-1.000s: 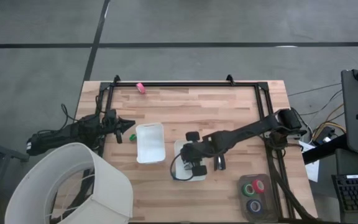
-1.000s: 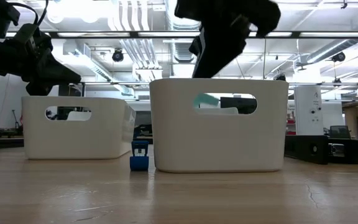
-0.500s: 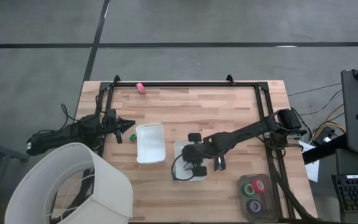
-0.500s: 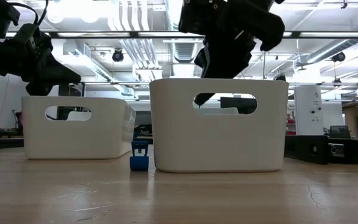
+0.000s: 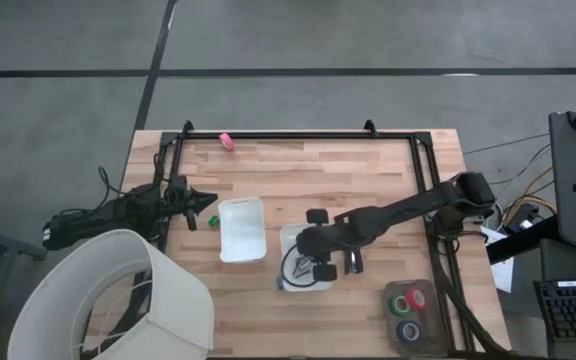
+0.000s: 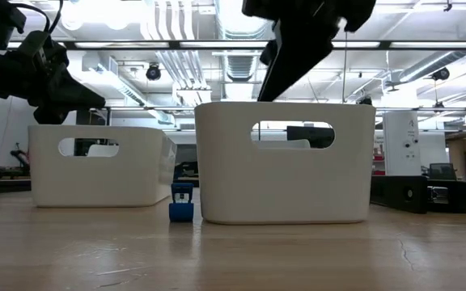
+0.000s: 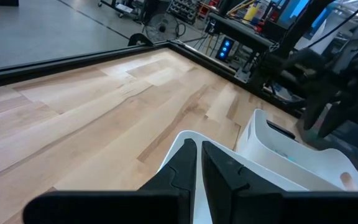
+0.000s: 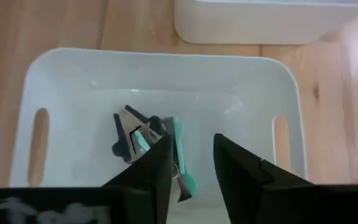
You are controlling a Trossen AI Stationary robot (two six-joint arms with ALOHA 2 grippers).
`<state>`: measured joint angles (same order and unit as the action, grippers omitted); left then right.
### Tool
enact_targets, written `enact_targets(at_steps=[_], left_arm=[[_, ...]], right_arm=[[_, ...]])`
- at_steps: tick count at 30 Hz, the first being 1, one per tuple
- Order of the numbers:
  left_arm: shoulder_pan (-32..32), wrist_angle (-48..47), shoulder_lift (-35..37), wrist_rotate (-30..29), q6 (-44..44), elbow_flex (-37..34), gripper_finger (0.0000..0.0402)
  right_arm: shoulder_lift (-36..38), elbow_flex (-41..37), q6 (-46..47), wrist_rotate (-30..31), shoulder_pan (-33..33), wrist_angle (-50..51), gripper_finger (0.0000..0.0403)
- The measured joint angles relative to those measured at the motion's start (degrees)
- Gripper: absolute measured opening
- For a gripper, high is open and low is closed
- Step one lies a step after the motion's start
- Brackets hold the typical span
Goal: Pick and place Stapler, Stapler remover, tape
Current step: Put the pink tape into the black bin
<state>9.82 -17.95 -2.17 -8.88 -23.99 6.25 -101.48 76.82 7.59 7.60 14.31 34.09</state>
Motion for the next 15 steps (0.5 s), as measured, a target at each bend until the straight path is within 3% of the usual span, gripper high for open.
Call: enact_targets(at_steps=[8, 15], left_arm=[[0.0, -0.1, 0.0, 0.0, 0.0, 0.0, 0.0028], [0.0, -0.2, 0.0, 0.1, 0.0, 0.0, 0.0028]], right_arm=[[4.5, -5.9, -1.8, 0.0, 0.9, -6.8, 0.0018], [13.7, -15.1, -3.3, 0.0, 0.9, -16.3, 0.0008]])
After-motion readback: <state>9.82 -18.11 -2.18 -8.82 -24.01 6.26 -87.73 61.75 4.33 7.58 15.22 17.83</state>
